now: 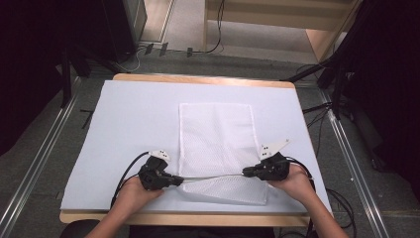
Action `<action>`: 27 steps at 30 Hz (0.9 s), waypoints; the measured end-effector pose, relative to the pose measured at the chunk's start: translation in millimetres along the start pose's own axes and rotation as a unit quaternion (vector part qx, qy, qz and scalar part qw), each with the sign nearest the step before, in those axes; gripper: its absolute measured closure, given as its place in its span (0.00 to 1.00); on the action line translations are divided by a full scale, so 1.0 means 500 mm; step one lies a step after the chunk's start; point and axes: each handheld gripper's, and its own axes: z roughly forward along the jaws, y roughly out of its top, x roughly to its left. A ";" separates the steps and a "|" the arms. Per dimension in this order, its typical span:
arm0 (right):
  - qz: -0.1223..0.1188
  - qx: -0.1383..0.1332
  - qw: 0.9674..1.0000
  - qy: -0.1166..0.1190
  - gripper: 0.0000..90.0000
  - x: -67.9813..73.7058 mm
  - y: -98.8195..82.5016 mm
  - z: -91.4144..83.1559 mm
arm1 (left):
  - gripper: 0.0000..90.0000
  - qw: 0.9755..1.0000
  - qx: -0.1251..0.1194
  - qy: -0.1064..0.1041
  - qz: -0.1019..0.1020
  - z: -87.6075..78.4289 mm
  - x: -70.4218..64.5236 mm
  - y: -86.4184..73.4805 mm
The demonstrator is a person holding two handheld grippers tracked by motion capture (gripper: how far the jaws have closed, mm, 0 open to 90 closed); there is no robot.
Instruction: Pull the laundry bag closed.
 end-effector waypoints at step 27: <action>0.020 -0.012 1.000 -0.007 0.99 -0.017 -0.048 -0.051 | 1.00 1.000 0.000 0.000 0.000 0.000 0.000 0.000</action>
